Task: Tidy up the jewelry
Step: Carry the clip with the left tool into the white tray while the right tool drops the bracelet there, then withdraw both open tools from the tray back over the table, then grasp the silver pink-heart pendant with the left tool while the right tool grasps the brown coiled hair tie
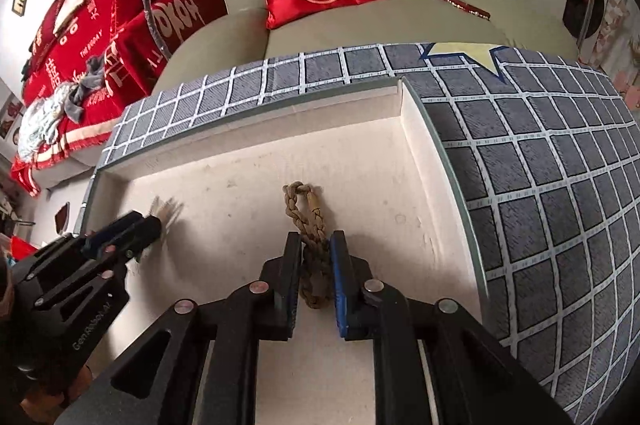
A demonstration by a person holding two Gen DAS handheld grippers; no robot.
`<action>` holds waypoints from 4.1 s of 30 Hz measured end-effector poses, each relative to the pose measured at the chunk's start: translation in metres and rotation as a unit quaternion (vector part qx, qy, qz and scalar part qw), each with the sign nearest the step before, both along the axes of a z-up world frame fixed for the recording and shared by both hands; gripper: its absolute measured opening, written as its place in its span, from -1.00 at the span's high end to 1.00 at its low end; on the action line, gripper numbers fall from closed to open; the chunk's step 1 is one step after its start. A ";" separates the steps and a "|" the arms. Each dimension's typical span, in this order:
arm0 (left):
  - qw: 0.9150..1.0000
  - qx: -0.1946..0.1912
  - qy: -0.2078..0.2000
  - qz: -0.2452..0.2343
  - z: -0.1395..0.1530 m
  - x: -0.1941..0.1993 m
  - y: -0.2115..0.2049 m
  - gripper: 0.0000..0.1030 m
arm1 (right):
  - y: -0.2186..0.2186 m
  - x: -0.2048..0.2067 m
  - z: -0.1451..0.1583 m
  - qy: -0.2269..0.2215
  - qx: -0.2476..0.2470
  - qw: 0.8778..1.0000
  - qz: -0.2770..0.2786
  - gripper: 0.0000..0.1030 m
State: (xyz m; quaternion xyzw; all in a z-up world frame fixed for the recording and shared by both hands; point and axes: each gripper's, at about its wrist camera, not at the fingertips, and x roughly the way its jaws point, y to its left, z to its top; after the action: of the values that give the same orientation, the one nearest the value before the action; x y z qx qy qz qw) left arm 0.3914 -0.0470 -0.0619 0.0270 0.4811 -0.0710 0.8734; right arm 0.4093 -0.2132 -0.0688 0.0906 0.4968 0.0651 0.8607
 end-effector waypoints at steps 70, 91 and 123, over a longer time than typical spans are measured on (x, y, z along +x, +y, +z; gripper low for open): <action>0.999 0.008 -0.032 -0.001 0.002 -0.208 0.066 -1.00 | -0.075 -0.221 0.007 0.011 0.013 0.996 -0.089 -0.99; 0.999 0.006 -0.020 -0.035 -0.011 -0.204 0.047 -0.42 | -0.055 -0.171 -0.001 0.005 -0.048 0.997 -0.067 -0.05; 0.997 -0.052 -0.025 -0.058 0.003 -0.215 0.059 0.37 | -0.051 -0.196 0.014 -0.019 -0.054 0.998 -0.040 0.77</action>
State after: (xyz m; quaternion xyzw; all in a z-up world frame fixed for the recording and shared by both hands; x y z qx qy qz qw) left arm 0.1767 0.0117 -0.0594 0.0114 0.4526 -0.1452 0.8798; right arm 0.2128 -0.2639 -0.0547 0.0624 0.4787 0.0054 0.8758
